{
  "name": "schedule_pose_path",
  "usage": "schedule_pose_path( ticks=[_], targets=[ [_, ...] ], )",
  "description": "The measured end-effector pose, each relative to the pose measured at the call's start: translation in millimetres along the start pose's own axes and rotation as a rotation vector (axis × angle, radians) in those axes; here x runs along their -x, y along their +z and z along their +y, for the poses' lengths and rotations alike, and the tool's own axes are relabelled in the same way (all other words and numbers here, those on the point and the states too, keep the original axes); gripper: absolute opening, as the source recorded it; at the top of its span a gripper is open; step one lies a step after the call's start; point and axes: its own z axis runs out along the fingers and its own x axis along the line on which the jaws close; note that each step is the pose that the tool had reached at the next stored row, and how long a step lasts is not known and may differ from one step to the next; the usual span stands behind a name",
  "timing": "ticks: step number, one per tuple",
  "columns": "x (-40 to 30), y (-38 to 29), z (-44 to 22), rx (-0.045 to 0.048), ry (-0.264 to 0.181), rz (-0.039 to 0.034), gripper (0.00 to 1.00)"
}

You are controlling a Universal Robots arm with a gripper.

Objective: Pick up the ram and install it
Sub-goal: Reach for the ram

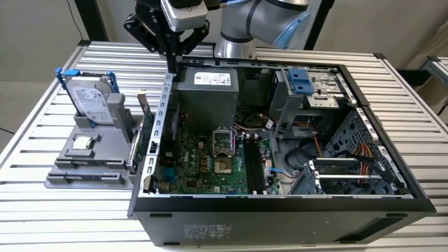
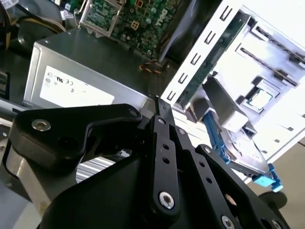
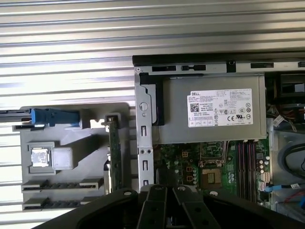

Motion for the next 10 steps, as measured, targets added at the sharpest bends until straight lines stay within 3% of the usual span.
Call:
schedule_pose_path(
  ticks=[10],
  targets=[
    [-9.5, -0.2, -0.7, 0.0000, 0.000, -0.0001, 0.00]
  ],
)
